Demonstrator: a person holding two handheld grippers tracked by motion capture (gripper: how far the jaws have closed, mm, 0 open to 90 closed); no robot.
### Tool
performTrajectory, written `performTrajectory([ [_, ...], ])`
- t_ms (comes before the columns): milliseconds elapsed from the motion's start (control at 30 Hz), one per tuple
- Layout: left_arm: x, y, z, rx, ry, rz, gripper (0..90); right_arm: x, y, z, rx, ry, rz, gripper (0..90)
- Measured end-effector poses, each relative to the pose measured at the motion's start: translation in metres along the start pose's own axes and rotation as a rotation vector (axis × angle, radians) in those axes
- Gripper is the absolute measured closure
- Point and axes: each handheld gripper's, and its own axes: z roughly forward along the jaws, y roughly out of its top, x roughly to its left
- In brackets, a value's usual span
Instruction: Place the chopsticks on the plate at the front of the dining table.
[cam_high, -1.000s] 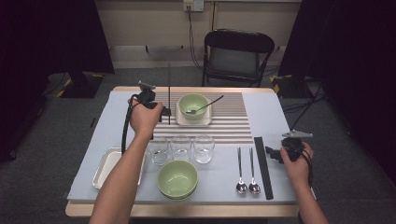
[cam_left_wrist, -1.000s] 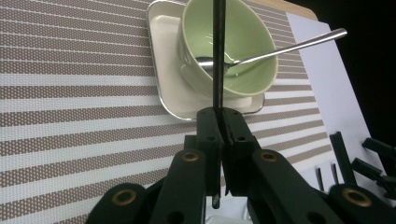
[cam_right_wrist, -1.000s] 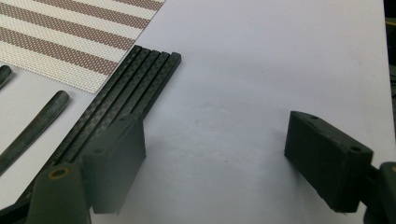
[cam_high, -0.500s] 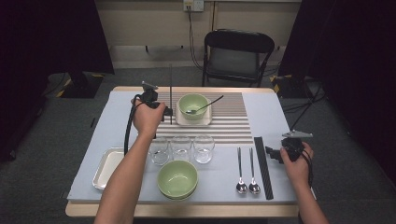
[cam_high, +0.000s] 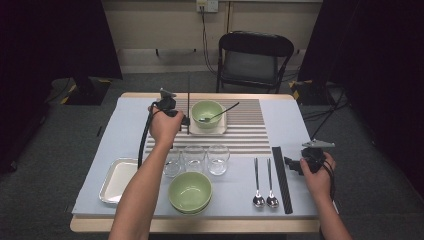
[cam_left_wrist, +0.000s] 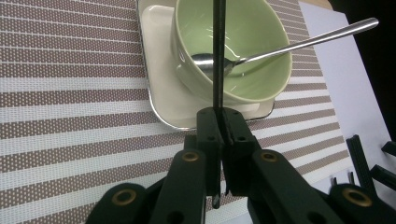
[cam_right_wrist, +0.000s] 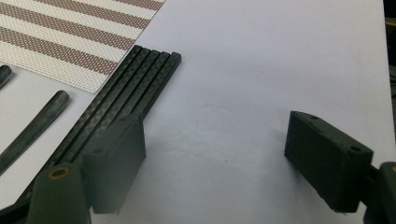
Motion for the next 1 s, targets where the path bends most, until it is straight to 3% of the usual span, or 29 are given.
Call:
performTrajectory([
  [300, 0.003, 0.000, 0.006, 0.016, 0.028, 0.007, 87.2, 0.000, 0.000, 0.000, 0.001, -0.001, 0.001, 19.5],
  [500, 0.006, 0.001, 0.009, 0.014, 0.036, -0.017, 87.1, 0.000, 0.000, 0.000, 0.001, -0.002, 0.001, 19.6],
  [1000, 0.009, 0.001, 0.018, 0.028, 0.073, -0.025, 87.1, 0.000, 0.000, 0.000, 0.000, -0.001, -0.001, 19.6],
])
